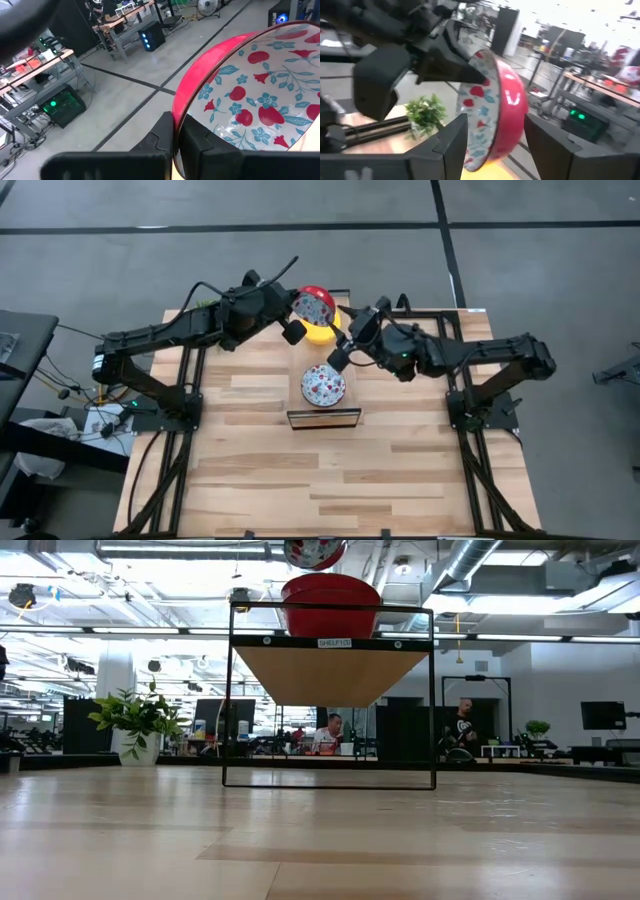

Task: Pick & Place Mini bowls
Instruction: Stack the red patterned bowl on top of the red patterned bowls on the shelf

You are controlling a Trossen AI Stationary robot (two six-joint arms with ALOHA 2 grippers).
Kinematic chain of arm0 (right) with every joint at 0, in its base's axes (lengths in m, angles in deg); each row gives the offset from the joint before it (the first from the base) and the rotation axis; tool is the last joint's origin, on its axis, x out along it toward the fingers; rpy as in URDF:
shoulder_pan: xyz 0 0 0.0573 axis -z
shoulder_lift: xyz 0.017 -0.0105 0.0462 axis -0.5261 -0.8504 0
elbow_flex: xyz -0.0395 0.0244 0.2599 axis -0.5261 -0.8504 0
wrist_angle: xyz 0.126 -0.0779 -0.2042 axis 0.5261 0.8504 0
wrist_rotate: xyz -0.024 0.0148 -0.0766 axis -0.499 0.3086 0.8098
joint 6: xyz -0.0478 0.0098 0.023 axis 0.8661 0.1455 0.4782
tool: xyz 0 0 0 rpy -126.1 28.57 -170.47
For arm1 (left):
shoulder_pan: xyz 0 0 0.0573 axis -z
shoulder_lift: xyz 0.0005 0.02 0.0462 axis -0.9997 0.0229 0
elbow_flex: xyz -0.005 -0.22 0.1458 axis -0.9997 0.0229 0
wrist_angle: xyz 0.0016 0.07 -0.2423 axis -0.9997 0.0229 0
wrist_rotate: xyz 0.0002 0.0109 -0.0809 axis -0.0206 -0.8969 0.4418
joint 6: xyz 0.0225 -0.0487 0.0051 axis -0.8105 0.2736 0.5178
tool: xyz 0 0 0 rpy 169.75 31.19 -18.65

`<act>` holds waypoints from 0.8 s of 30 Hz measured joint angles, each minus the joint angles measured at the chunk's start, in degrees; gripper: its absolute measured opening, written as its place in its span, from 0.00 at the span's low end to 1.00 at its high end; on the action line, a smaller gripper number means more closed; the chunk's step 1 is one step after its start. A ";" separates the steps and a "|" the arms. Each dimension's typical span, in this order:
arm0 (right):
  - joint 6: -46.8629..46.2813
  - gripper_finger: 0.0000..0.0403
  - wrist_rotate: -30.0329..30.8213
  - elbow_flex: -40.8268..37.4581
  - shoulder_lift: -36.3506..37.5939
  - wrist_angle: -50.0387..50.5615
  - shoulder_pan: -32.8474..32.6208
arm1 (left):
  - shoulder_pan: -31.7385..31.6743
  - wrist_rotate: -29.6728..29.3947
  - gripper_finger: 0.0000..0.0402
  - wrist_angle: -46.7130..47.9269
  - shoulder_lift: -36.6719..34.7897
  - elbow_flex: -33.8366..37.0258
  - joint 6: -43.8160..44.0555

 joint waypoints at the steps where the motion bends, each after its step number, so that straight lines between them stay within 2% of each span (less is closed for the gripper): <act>1: 0.03 0.46 0.46 0.70 -0.42 0.38 0.04 | 0.00 0.00 0.02 -0.01 0.00 0.00 -0.02; 9: -1.61 0.43 0.28 2.36 -1.32 2.63 1.70 | 0.04 1.96 0.02 -0.20 0.00 0.02 0.00; 24: -4.16 0.24 -0.96 2.36 -1.19 3.94 3.72 | 1.45 1.88 0.02 -1.51 0.00 0.07 0.09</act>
